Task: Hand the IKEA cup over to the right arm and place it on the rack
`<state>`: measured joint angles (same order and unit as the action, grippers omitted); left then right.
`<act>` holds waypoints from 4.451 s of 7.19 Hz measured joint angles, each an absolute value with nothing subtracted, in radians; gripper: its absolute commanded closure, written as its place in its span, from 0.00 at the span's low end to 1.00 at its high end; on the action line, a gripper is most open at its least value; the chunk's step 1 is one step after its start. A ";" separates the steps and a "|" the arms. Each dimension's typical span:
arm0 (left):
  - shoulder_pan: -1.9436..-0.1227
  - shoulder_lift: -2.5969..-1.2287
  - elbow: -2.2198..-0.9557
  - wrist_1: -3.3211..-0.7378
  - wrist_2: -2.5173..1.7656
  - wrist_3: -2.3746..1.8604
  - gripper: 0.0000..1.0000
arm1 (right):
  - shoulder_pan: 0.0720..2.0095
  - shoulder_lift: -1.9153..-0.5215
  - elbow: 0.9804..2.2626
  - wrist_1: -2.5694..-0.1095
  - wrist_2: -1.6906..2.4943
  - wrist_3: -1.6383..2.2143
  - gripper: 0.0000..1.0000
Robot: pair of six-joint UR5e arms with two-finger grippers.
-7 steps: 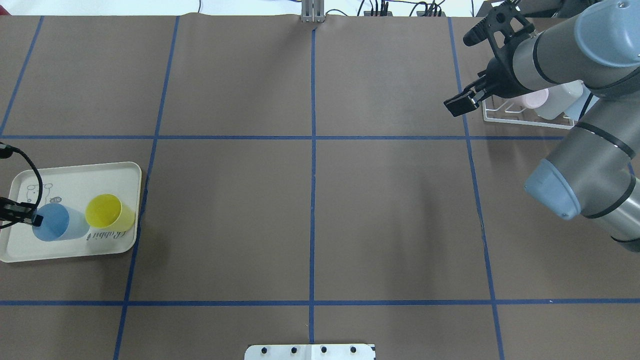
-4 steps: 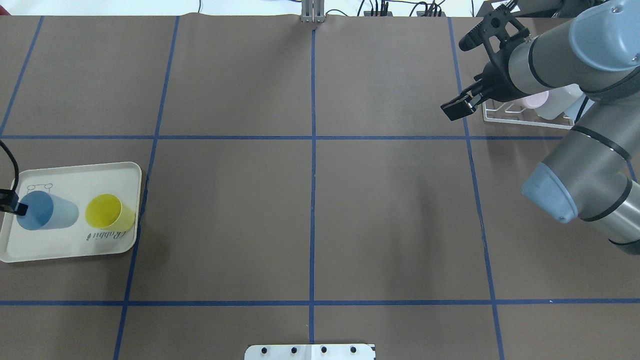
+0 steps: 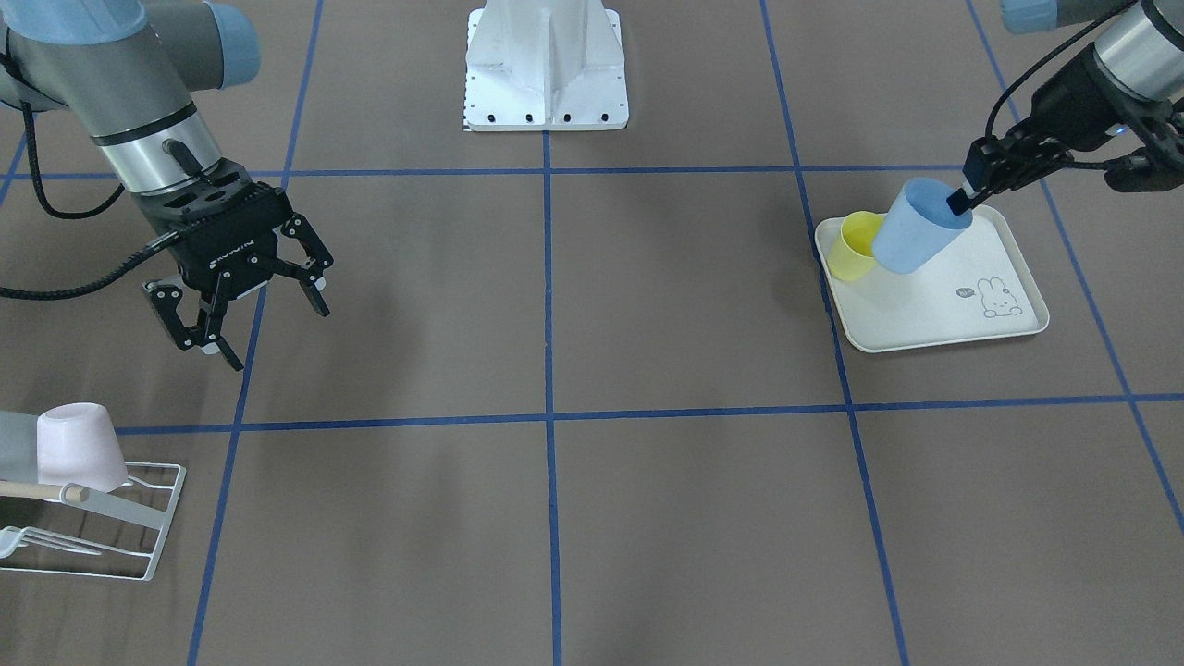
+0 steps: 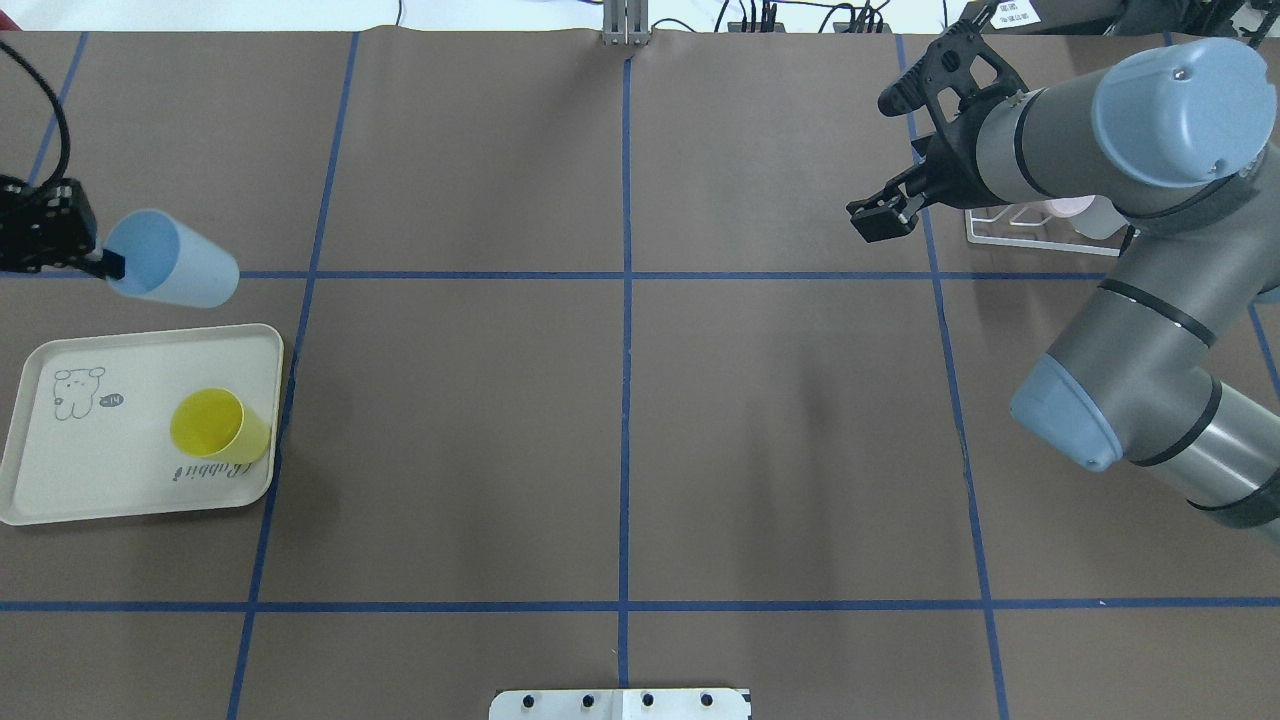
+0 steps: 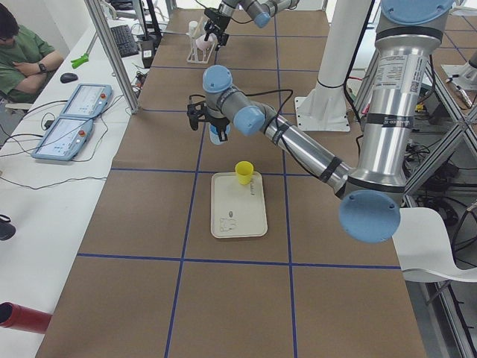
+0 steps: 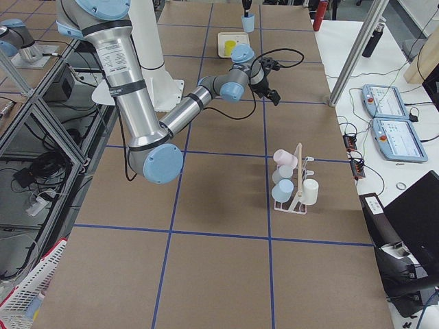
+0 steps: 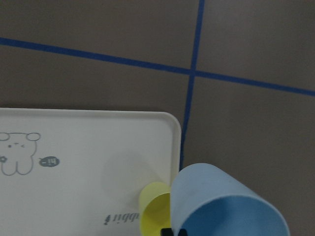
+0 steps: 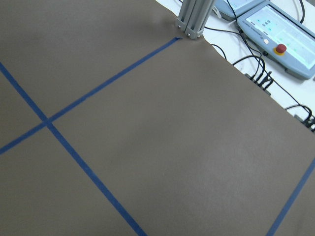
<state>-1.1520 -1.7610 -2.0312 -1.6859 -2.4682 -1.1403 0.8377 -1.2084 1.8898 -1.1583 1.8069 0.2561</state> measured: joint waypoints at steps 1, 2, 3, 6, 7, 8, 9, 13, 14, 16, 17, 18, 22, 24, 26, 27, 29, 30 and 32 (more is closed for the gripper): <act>-1.149 -1.869 -1.985 -1.684 -2.487 -1.283 1.00 | 0.834 -1.208 1.880 -1.101 1.795 0.221 0.00; -1.147 -1.964 -1.936 -1.687 -2.500 -1.408 1.00 | 0.825 -1.204 1.859 -1.023 1.771 0.205 0.00; -1.143 -2.052 -1.888 -1.690 -2.512 -1.518 1.00 | 0.807 -1.197 1.825 -0.925 1.740 0.201 0.00; -1.102 -2.209 -1.792 -1.737 -2.543 -1.734 1.00 | 0.762 -1.144 1.740 -0.747 1.703 0.199 0.00; -1.087 -2.240 -1.762 -1.776 -2.544 -1.790 1.00 | 0.751 -1.112 1.735 -0.735 1.701 0.201 0.00; -1.079 -2.273 -1.735 -1.807 -2.545 -1.854 1.00 | 0.736 -1.087 1.734 -0.727 1.700 0.203 0.01; -1.076 -2.297 -1.720 -1.826 -2.545 -1.908 1.00 | 0.721 -1.073 1.734 -0.704 1.694 0.204 0.01; -1.054 -2.336 -1.711 -1.886 -2.545 -2.027 1.00 | 0.620 -1.003 1.732 -0.631 1.563 0.244 0.01; -1.047 -2.345 -1.711 -1.890 -2.546 -2.047 1.00 | 0.605 -0.995 1.732 -0.614 1.526 0.268 0.01; -1.030 -2.355 -1.712 -1.908 -2.548 -2.082 1.00 | 0.561 -0.992 1.731 -0.536 1.402 0.319 0.01; -1.021 -2.357 -1.712 -1.926 -2.549 -2.103 1.00 | 0.547 -0.991 1.731 -0.519 1.362 0.326 0.01; -1.011 -2.358 -1.712 -1.940 -2.549 -2.118 1.00 | 0.540 -0.991 1.730 -0.512 1.345 0.329 0.01; -0.985 -2.367 -1.712 -1.950 -2.549 -2.129 1.00 | 0.532 -0.991 1.730 -0.507 1.336 0.328 0.01; -0.982 -2.372 -1.712 -1.950 -2.549 -2.129 1.00 | 0.530 -0.991 1.730 -0.508 1.336 0.323 0.01; -0.979 -2.375 -1.712 -1.950 -2.549 -2.129 1.00 | 0.529 -0.992 1.730 -0.509 1.326 0.317 0.02; -0.977 -2.376 -1.712 -1.950 -2.549 -2.129 1.00 | 0.529 -0.992 1.730 -0.509 1.319 0.313 0.04; -0.971 -2.376 -1.712 -1.950 -2.549 -2.128 1.00 | 0.529 -0.992 1.731 -0.509 1.314 0.300 0.04; -0.967 -2.376 -1.712 -1.950 -2.549 -2.128 1.00 | 0.529 -0.992 1.731 -0.509 1.313 0.285 0.04; -0.965 -2.376 -1.712 -1.950 -2.549 -2.128 1.00 | 0.528 -0.992 1.731 -0.509 1.312 0.265 0.30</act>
